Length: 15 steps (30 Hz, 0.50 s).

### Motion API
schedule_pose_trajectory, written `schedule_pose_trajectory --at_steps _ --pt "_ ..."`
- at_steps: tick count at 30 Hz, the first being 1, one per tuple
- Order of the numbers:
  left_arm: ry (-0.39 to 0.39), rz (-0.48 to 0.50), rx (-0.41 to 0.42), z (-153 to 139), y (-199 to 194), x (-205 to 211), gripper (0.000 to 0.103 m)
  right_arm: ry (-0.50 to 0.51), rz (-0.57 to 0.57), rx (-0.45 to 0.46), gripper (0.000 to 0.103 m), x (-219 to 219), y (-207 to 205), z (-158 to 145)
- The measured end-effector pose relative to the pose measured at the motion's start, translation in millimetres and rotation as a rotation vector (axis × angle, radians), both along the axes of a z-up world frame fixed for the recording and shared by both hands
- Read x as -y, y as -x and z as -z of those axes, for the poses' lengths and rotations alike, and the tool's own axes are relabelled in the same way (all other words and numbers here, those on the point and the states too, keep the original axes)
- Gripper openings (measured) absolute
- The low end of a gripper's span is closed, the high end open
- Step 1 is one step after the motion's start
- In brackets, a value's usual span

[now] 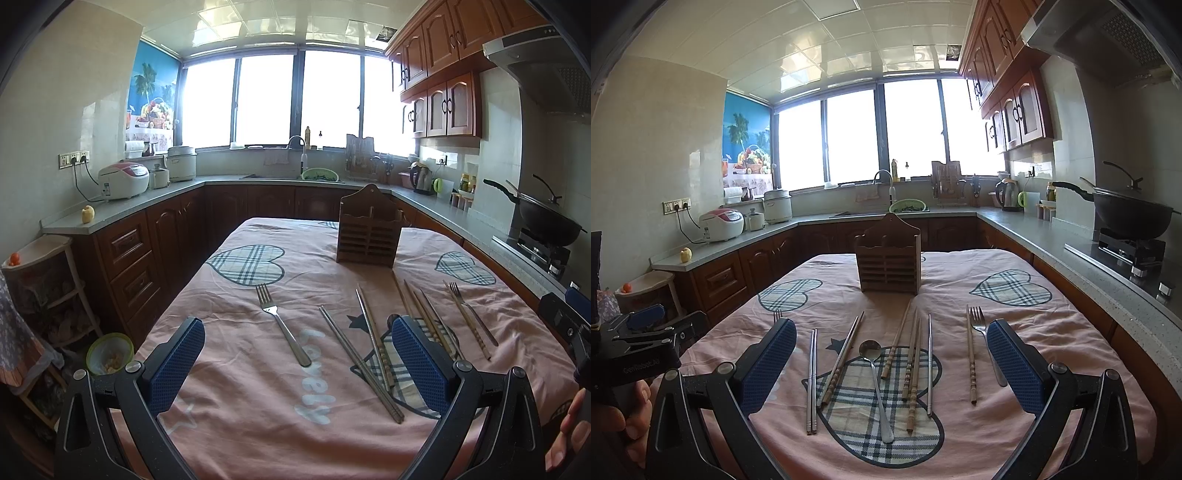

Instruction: Organize utensils

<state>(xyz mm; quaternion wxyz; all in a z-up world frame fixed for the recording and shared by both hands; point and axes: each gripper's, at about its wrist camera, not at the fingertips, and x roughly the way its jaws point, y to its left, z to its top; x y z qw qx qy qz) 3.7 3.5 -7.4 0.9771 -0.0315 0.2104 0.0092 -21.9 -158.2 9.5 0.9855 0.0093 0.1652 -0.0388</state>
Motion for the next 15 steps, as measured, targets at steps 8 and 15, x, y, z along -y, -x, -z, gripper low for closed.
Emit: schedule_pose_trajectory --at_steps 8,15 --pt "0.001 0.001 -0.019 2.2 -7.5 1.2 0.102 -0.005 0.0 -0.006 0.103 1.5 -2.1 1.6" --pt "0.025 0.008 -0.065 5.4 -20.7 -2.9 0.102 -0.012 0.0 -0.023 0.103 5.7 -8.4 4.3"
